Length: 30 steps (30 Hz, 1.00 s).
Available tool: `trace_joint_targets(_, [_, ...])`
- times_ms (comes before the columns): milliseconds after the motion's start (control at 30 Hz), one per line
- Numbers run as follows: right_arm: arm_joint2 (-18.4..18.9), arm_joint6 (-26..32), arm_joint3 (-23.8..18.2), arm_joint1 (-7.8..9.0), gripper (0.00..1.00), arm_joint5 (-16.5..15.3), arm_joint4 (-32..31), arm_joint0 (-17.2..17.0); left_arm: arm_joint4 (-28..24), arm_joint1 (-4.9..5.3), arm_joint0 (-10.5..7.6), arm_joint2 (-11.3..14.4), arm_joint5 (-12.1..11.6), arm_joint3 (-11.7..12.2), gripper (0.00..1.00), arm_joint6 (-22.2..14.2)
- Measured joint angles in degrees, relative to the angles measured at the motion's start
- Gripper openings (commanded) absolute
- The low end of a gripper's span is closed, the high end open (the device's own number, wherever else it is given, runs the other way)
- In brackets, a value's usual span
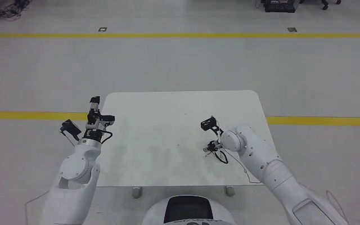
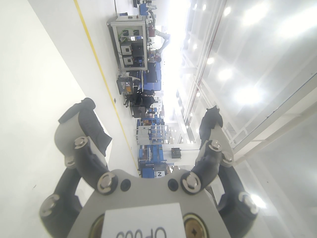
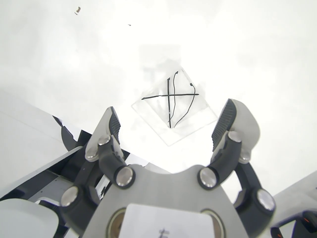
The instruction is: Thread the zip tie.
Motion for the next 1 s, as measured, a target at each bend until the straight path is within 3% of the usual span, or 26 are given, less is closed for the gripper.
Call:
trace_joint_targets(67, [-0.08,-0.2,-0.21,-0.06,1.0,0.96,-0.33,-0.28,0.0,0.0,0.0,0.0,0.0,0.0,1.0,0.0])
trace_joint_targets(200, [-0.15,-0.25,-0.49,-0.07,1.0,-0.2,-0.11,-0.28,0.0,0.0,0.0,0.0,0.0,0.0,1.0,0.0])
trace_joint_targets(1000, [-0.54,-2.25,-1.47,-0.06,1.0,0.09,-2.13,-1.5,0.0,0.0,0.0,0.0,0.0,0.0,1.0,0.0])
